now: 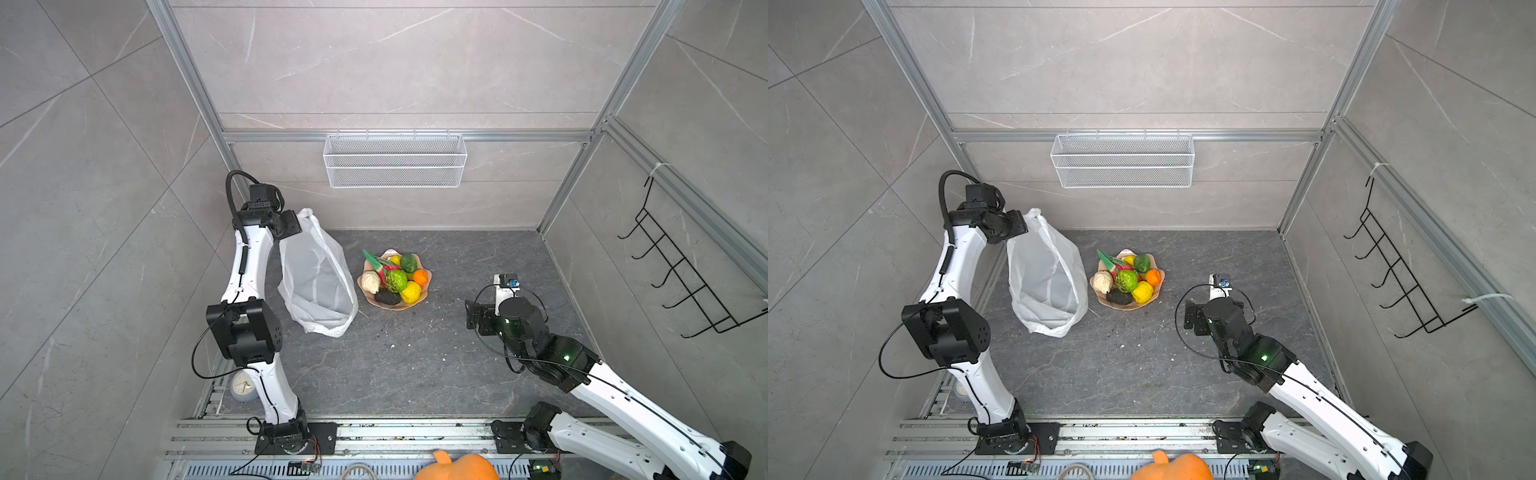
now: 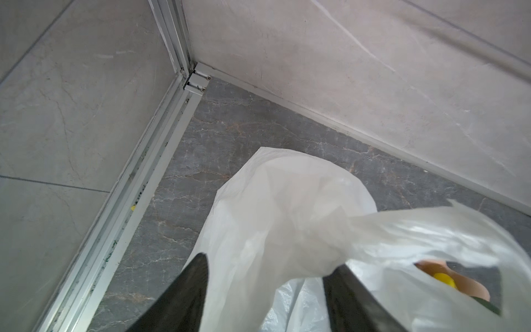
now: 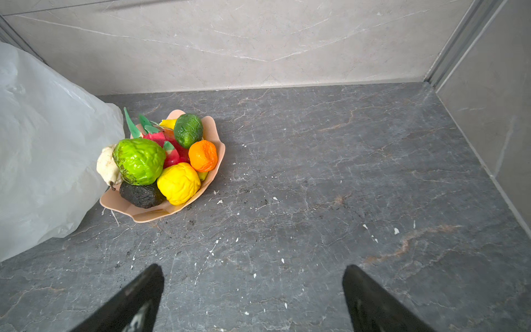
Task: Take fruits out of the plastic bag
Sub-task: Move the plastic bag to the top-left of the table.
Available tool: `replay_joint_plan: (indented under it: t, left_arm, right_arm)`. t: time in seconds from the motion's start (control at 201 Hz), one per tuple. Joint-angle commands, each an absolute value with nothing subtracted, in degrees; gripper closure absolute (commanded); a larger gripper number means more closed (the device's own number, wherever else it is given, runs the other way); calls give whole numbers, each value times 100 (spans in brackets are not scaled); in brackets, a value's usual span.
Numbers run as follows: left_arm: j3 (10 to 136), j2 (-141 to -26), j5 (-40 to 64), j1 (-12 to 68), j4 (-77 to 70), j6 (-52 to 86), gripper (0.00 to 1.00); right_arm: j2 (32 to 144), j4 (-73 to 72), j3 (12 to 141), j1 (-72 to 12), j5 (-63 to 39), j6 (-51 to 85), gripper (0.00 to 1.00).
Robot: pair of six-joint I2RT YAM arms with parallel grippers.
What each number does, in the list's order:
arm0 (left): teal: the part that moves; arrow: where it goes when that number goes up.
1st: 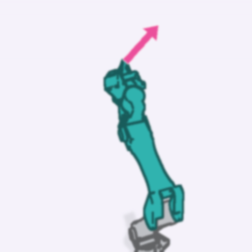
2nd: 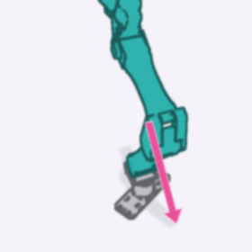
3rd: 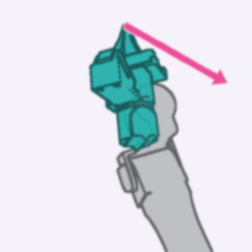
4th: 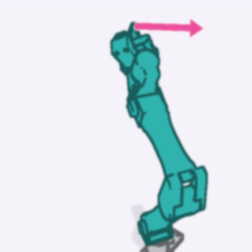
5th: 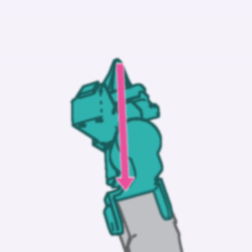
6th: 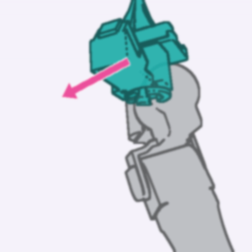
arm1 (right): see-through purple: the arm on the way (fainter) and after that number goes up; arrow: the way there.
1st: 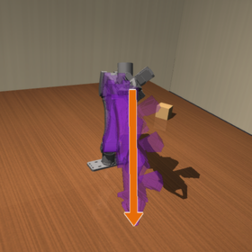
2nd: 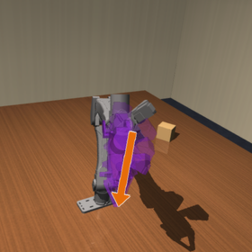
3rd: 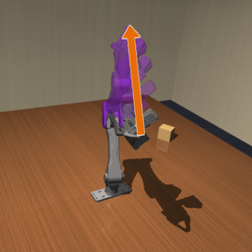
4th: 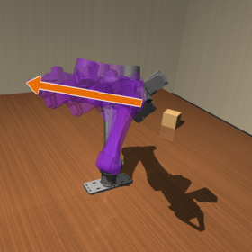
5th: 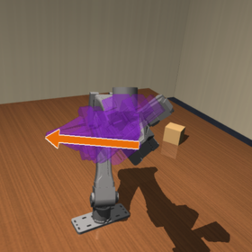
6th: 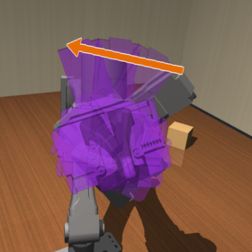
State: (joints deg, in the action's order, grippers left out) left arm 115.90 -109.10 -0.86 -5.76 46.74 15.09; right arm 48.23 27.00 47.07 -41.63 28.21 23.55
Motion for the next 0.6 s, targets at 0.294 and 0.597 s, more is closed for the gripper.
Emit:
replay_joint_plan:
  t: [0.294, 0.597]
  left_arm:
    - [9856, -8034, -312, -554, 4831, 2096, 4]
    - [4645, -3973, -2970, -393, 1652, 3031, 0]
  right_arm:
    - [4784, 2934, 5027, -4201, 3600, 2140, 0]
    - [5084, 2712, 4970, -3783, 4512, 1825, 0]
